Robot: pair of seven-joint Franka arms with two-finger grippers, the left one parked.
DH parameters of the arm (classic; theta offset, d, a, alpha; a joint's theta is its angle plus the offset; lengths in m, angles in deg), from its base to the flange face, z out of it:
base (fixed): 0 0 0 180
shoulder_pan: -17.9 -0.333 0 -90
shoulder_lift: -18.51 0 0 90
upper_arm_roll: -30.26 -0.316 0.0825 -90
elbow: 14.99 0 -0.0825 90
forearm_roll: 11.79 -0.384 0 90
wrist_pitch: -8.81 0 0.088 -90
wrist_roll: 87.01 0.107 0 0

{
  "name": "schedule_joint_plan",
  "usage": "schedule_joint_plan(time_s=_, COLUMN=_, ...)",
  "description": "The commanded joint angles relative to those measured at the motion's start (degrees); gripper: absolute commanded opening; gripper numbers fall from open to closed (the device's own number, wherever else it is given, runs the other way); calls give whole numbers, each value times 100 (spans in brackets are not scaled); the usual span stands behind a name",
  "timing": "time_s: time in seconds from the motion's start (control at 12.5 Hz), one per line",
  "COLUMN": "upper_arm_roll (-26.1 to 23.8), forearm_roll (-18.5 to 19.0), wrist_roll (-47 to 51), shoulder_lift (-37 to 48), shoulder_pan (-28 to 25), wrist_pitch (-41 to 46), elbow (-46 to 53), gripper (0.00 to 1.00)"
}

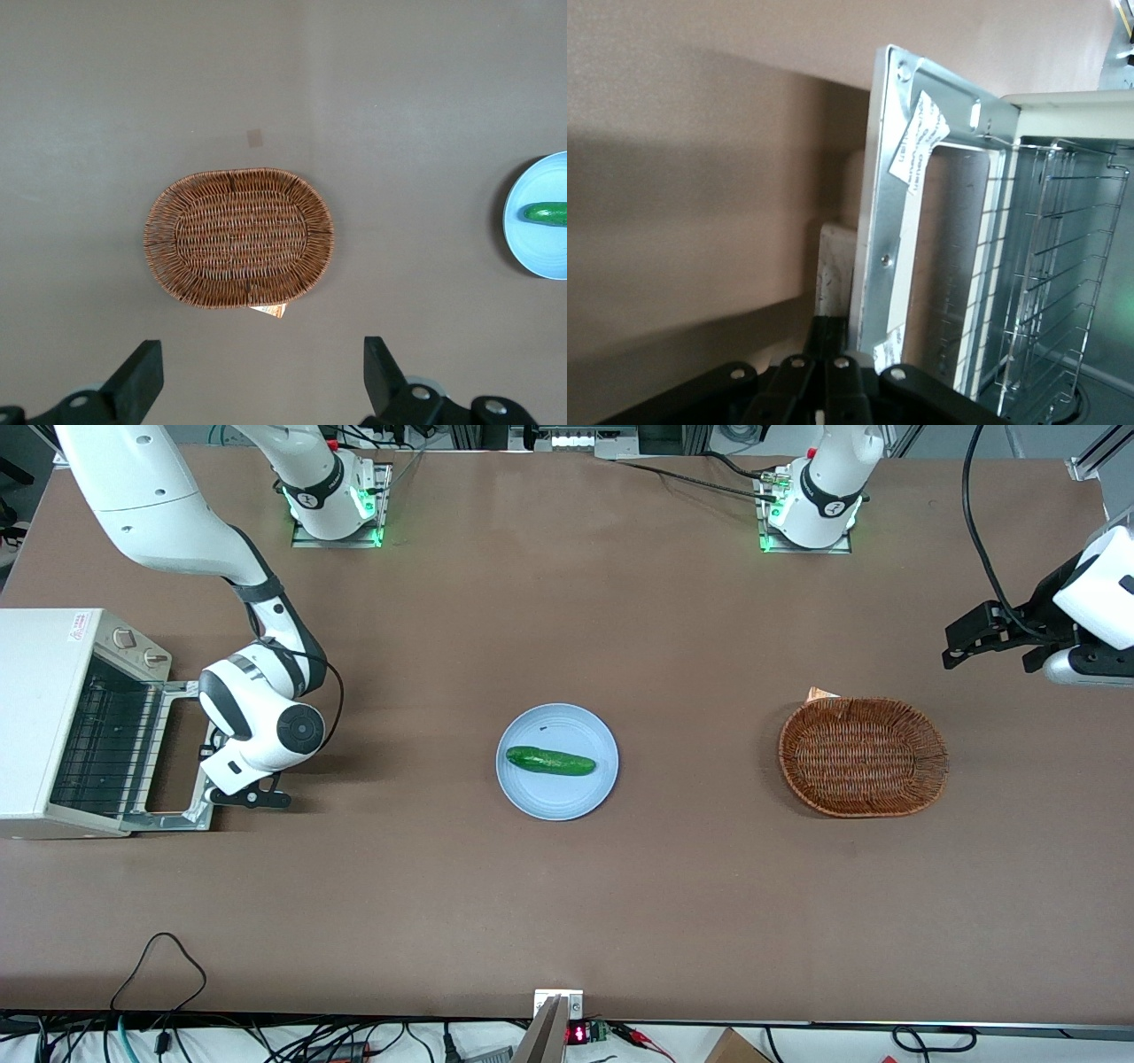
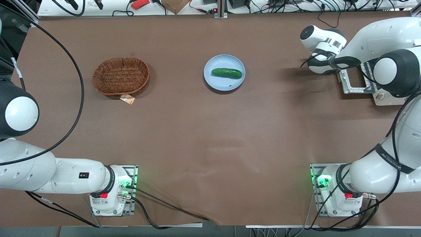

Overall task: Open oven door with right arm only
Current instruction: 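Pull the oven door handle down and outward with the right gripper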

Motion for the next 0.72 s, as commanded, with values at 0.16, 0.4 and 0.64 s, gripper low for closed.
schedule_joint_plan(time_s=0.16, upper_arm_roll=72, forearm_roll=-151, wrist_roll=27, shoulder_lift=-134, shoulder_pan=-86, wrist_pitch=32, elbow=32, gripper=0)
schedule_joint_plan(time_s=0.4, upper_arm_roll=63, forearm_roll=-308, wrist_roll=1, shoulder_lift=-205, shoulder_pan=-148, wrist_pitch=32, elbow=49, gripper=0)
schedule_joint_plan(time_s=0.64, upper_arm_roll=-121, forearm_roll=-993, wrist_roll=-78, shoulder_lift=-161, shoulder_pan=-148, wrist_pitch=41, elbow=286, gripper=0)
